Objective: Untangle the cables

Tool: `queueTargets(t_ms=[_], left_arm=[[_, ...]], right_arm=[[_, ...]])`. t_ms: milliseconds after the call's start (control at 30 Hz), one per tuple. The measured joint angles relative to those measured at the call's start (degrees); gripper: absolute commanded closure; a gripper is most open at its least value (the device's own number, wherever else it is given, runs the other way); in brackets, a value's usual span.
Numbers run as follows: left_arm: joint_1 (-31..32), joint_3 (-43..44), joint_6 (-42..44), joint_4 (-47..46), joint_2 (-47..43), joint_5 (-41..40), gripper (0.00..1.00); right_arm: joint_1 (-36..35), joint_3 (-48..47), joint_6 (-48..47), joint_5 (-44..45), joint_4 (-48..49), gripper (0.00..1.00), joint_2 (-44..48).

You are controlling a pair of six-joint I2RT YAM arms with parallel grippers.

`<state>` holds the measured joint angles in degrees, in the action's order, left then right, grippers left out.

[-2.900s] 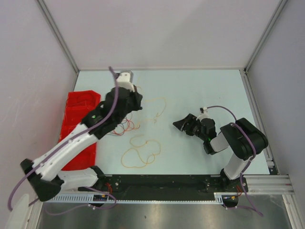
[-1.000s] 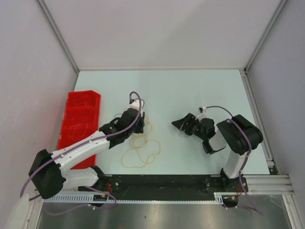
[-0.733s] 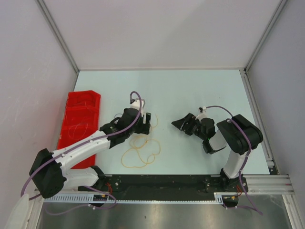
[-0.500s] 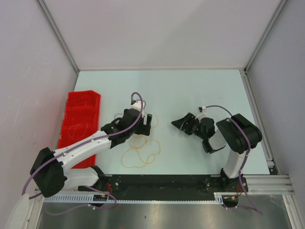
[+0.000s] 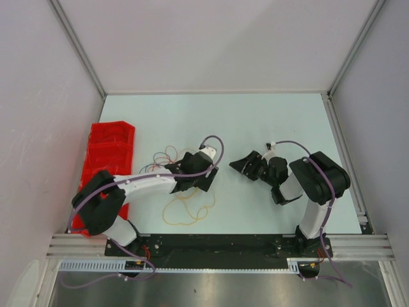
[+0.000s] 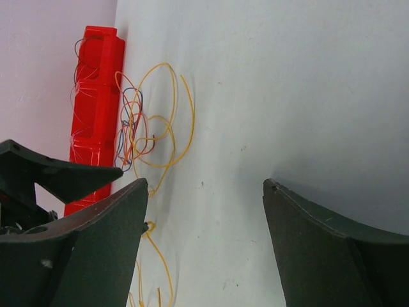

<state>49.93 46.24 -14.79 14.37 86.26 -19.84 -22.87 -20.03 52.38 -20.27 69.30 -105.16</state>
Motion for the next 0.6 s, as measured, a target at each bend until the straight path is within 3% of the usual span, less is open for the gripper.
queueTargets(t_ms=[367, 600], left_arm=[[-1.70, 15.78, 8.48, -0.44, 11.74, -2.10, 0.00], [-8.83, 18.27, 8.13, 2.14, 15.32, 5.27, 0.02]], right_arm=[[0.66, -0.37, 0.37, -1.03, 0.07, 0.22, -0.42], [1.01, -0.48, 0.63, -1.70, 0.17, 0.22, -0.66]])
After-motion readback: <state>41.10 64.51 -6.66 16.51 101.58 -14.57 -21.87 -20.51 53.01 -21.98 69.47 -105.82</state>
